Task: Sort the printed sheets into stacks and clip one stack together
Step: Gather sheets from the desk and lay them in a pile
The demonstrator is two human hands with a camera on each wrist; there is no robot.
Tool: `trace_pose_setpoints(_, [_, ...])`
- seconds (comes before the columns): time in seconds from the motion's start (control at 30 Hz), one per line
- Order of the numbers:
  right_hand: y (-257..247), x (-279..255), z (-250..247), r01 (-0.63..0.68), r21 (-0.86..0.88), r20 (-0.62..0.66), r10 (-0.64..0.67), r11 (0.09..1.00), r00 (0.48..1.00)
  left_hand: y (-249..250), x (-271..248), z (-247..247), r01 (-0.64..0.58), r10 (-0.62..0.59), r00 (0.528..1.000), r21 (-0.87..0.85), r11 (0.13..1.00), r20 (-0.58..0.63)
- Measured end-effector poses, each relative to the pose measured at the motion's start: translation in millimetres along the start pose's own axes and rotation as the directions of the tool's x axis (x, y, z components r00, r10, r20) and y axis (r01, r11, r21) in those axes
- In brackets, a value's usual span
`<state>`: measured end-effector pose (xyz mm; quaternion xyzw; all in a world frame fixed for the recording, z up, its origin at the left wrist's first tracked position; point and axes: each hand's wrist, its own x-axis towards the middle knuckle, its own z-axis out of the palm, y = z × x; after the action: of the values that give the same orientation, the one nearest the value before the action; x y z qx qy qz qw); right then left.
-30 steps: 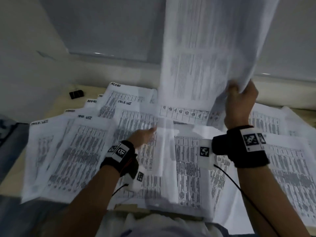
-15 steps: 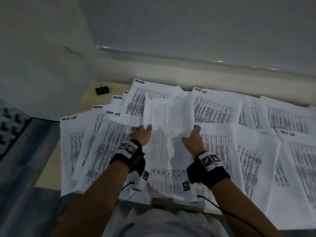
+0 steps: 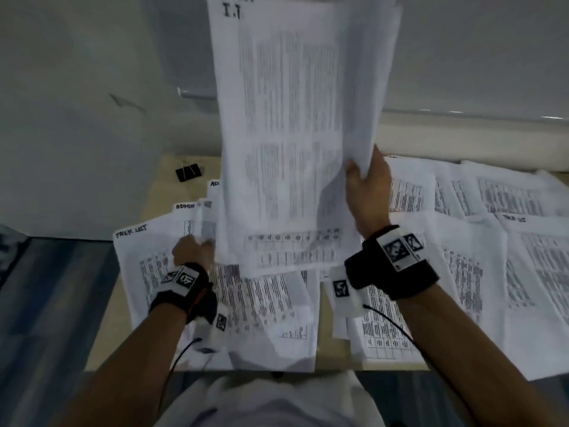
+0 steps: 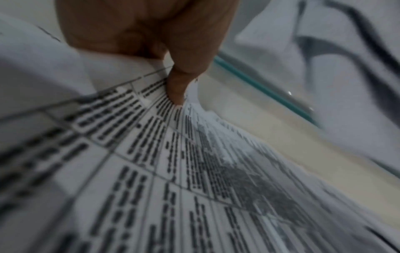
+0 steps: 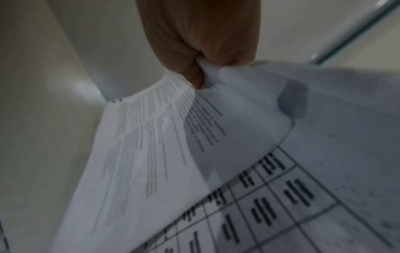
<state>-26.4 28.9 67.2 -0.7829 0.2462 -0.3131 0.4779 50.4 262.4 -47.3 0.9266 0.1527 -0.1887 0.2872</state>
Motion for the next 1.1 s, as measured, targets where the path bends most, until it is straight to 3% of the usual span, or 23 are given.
trace_pose_setpoints(0.07, [21, -16, 20, -0.132, -0.03, 0.094, 0.134, 0.991, 0.986, -8, 14, -16, 0.047, -0.046, 0.998, 0.027, 0.999, -0.049])
trace_pose_setpoints(0.17, [56, -43, 44, -0.307, -0.155, 0.215, 0.335, 0.939, 0.917, -31, 38, -33, 0.186, -0.181, 0.982, 0.1, 0.977, -0.052])
trace_pose_setpoints(0.27, [78, -63, 66, -0.422, -0.51, 0.231, 0.592, 0.75, 0.772, -47, 41, -37, 0.211, -0.21, 0.977, 0.049, 0.976, -0.036])
trace_pose_setpoints(0.33, [76, -75, 81, -0.429, -0.649, 0.16, 0.664, 0.628, 0.73, -42, 30, -36, 0.239, -0.24, 0.97, -0.015, 0.971, -0.046])
trace_pose_setpoints(0.43, [61, -91, 108, -0.389, -0.658, 0.199, 0.646, 0.645, 0.737, -25, 18, -34, 0.257, -0.256, 0.966, -0.058, 0.965, 0.029])
trace_pose_setpoints(0.6, [39, -109, 137, -0.433, -0.318, 0.499, 0.537, 0.844, 0.68, -19, 21, -33, 0.185, -0.168, 0.978, -0.152, 0.971, 0.12])
trace_pose_setpoints(0.7, [28, -115, 139, -0.119, -0.357, 0.627, 0.332, 0.927, 0.705, -28, 24, -45, 0.199, -0.181, 0.977, -0.17, 0.965, 0.116])
trace_pose_setpoints(0.77, [26, -117, 137, 0.125, -0.375, 0.666, 0.173, 0.919, 0.726, -39, 26, -50, 0.266, -0.263, 0.961, -0.03, 0.964, 0.081])
trace_pose_setpoints(0.8, [28, -116, 136, 0.185, -0.398, 0.646, 0.132, 0.899, 0.752, -45, 25, -51, 0.284, -0.288, 0.956, 0.058, 0.957, 0.064])
trace_pose_setpoints(0.87, [36, -110, 134, 0.116, -0.478, 0.524, 0.176, 0.871, 0.833, -49, 20, -49, 0.279, -0.287, 0.956, 0.119, 0.953, 0.056])
trace_pose_setpoints(0.9, [41, -107, 132, 0.04, -0.537, 0.47, 0.258, 0.843, 0.844, -49, 19, -46, 0.262, -0.268, 0.961, 0.087, 0.961, 0.069])
trace_pose_setpoints(1.0, [57, -103, 127, -0.016, -0.676, 0.489, 0.464, 0.737, 0.738, -41, 15, -38, 0.136, -0.119, 0.986, -0.154, 0.979, 0.113])
trace_pose_setpoints(1.1, [70, -100, 120, 0.052, -0.682, 0.546, 0.461, 0.73, 0.7, -27, 5, -48, -0.076, 0.082, 0.997, -0.253, 0.964, 0.012])
